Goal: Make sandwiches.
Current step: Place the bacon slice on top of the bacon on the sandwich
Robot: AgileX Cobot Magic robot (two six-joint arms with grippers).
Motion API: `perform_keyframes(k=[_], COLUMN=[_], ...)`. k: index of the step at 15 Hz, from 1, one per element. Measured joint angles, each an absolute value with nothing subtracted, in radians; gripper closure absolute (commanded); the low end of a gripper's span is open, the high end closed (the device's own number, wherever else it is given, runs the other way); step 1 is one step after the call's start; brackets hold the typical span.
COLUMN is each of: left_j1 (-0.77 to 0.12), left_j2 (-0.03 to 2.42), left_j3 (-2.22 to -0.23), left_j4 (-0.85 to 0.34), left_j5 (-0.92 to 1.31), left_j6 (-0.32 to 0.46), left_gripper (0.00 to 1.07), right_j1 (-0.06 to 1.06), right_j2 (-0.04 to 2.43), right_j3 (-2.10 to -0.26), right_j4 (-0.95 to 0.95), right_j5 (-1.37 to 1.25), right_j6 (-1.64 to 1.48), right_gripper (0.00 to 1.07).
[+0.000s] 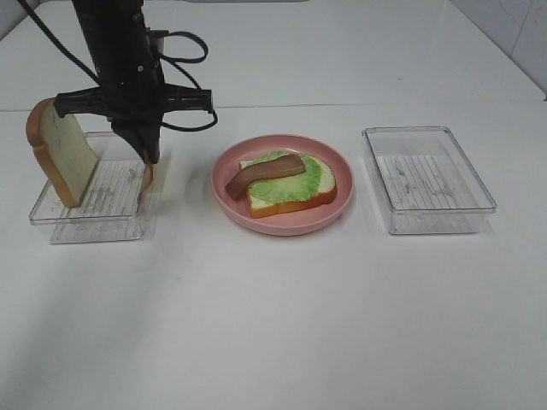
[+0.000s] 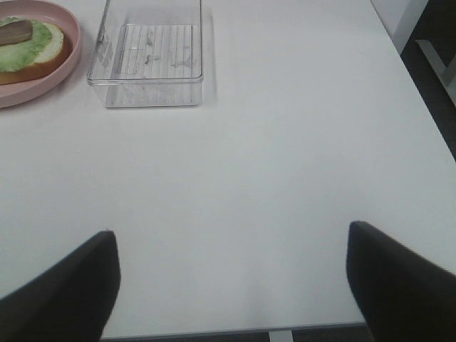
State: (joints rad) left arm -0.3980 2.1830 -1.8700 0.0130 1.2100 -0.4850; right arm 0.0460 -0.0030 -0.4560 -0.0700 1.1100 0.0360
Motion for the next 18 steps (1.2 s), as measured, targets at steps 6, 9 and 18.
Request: perform_keyframes(k=[6,9,18], left_j1=[-0.398,-0.398,-0.414], left_j2=[2.183,2.183,2.313], left_j3=[-2.086,-2.106,-2.110], left_j4=[-0.272,-0.384,-0.771], left_j5=[1.213,1.210,0.993], left_j6=[-0.474,-0.436,-0.245], left_gripper=[1.07,1.07,1.07], right_j1=[0.046,0.046,0.046], right_j2=[-0.003,-0.003,-0.003], right_j3=[-0.456,-0.456,-0.456], right_j4=[-0.070,-0.070,-0.070], right_j5=[1.110,1.110,1.110], right_j6=[0.036,0.036,0.036], right_gripper=[0.22,0.22,0.22])
